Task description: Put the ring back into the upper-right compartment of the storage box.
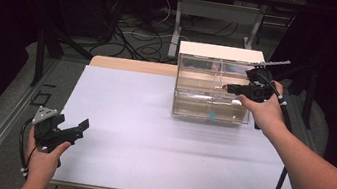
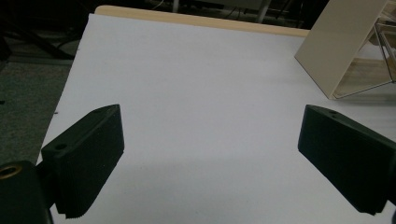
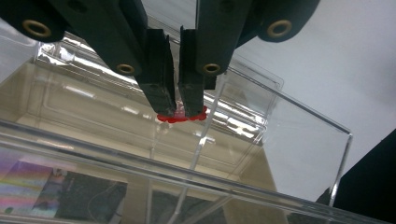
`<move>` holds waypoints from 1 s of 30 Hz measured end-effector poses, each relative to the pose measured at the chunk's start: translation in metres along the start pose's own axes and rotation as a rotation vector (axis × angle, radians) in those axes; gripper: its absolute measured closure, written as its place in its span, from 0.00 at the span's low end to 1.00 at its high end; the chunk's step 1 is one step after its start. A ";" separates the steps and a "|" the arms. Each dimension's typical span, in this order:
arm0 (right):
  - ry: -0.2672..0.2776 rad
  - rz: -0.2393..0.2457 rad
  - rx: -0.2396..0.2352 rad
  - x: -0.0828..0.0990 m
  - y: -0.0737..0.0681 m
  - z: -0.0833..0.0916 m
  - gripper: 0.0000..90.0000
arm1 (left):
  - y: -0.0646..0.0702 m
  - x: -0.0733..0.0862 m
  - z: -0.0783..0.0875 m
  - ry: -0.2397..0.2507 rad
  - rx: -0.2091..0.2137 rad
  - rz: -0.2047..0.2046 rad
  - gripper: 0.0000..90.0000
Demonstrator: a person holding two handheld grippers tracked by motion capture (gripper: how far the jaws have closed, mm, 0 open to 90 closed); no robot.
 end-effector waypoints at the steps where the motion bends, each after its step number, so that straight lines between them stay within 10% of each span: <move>1: 0.000 0.000 0.000 0.000 0.000 0.000 0.95 | 0.000 0.000 0.000 0.000 0.000 0.000 0.08; 18: 0.001 -0.042 0.021 0.003 0.015 -0.008 0.94 | 0.001 -0.001 -0.001 0.004 0.000 0.003 0.08; 30: 0.026 -0.012 -0.020 0.005 0.004 0.001 0.73 | 0.002 -0.001 -0.001 -0.001 0.002 -0.006 0.08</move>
Point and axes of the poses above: each handheld gripper's, and its own axes: z roughly backward along the jaws, x roughly out of its underside, y roughly to its right, the point moved 6 cm from there along -z, roughly forward along the jaws, and after that the axes turned 9 degrees about -y, right-handed, at the moved point
